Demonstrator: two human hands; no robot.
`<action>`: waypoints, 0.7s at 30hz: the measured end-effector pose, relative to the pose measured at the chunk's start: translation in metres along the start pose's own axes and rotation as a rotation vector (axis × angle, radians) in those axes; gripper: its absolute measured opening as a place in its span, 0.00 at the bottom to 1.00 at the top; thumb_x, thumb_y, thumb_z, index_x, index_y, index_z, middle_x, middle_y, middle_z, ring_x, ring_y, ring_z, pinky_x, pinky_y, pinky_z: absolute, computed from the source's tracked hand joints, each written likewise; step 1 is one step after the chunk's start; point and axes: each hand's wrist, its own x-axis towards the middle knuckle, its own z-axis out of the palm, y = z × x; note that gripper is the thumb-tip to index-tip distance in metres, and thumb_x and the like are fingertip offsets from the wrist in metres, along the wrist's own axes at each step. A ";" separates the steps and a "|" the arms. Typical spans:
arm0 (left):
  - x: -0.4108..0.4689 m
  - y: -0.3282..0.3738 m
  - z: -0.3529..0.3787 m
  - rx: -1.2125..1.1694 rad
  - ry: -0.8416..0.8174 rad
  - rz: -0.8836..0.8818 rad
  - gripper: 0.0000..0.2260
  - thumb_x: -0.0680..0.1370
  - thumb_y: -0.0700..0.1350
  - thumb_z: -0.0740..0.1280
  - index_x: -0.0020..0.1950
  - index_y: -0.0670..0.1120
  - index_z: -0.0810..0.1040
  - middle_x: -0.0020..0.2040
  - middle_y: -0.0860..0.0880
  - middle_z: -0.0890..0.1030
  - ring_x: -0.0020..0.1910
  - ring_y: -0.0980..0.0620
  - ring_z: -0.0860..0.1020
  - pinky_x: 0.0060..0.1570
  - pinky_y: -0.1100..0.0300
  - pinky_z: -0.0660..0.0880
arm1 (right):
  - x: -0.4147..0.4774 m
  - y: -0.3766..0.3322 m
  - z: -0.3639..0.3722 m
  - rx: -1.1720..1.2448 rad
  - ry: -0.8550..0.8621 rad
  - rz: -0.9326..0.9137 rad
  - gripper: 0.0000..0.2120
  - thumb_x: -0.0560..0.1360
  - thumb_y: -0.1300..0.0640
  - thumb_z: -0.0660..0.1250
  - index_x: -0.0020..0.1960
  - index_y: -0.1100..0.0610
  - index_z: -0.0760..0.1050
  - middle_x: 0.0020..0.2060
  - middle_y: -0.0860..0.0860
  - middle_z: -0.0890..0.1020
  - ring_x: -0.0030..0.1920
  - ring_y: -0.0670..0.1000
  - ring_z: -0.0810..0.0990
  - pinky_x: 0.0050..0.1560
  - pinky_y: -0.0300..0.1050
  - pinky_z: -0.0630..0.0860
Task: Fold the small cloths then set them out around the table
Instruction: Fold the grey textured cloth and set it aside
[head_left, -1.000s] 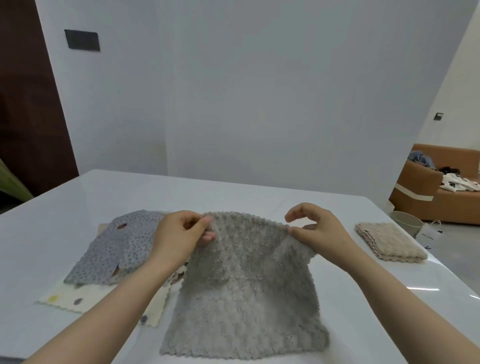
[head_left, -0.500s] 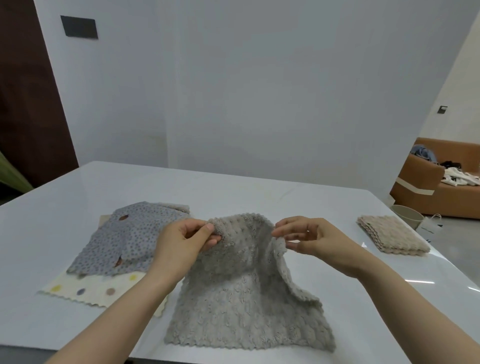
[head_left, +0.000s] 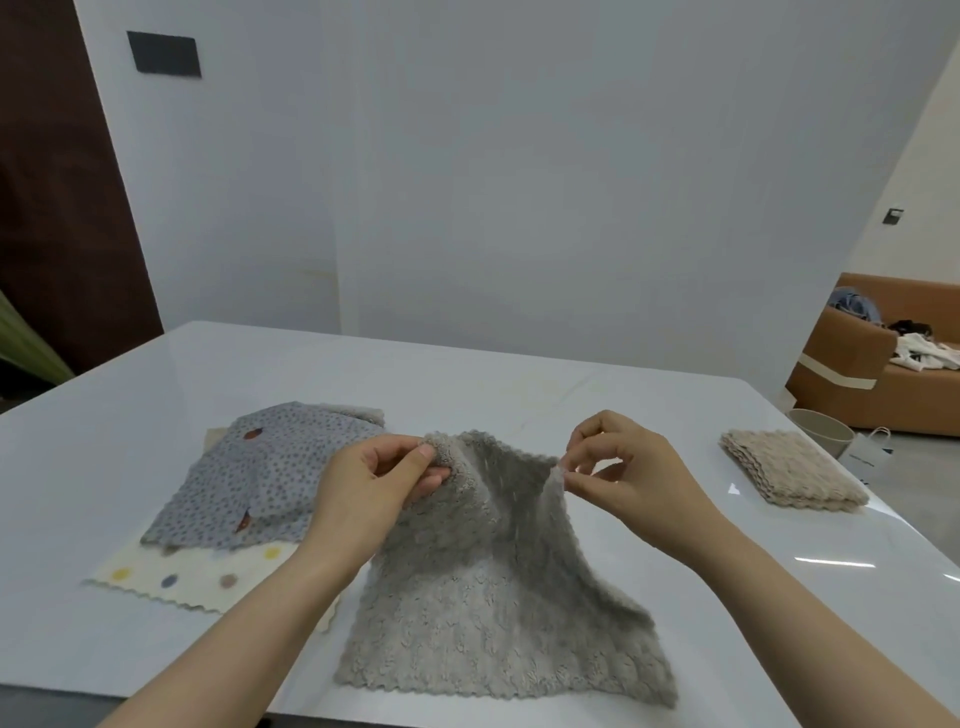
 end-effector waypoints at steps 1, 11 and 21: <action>0.000 0.002 0.001 -0.011 -0.006 0.002 0.05 0.76 0.39 0.67 0.48 0.41 0.83 0.40 0.43 0.86 0.43 0.48 0.85 0.43 0.65 0.81 | -0.001 -0.002 -0.001 0.008 0.031 -0.013 0.06 0.72 0.57 0.73 0.36 0.51 0.82 0.46 0.42 0.80 0.30 0.45 0.74 0.37 0.37 0.74; -0.003 0.023 0.010 -0.066 -0.037 -0.003 0.06 0.75 0.40 0.69 0.49 0.40 0.83 0.36 0.41 0.85 0.37 0.47 0.83 0.37 0.64 0.80 | -0.006 -0.034 -0.006 0.159 -0.024 -0.137 0.06 0.75 0.60 0.69 0.39 0.53 0.78 0.29 0.48 0.80 0.24 0.52 0.67 0.29 0.45 0.67; -0.037 0.009 0.019 -0.104 -0.097 -0.081 0.05 0.75 0.38 0.68 0.44 0.41 0.84 0.40 0.42 0.85 0.39 0.48 0.82 0.38 0.65 0.80 | -0.018 -0.034 0.010 0.137 -0.065 -0.063 0.06 0.76 0.53 0.67 0.41 0.49 0.76 0.32 0.48 0.81 0.28 0.54 0.74 0.32 0.44 0.72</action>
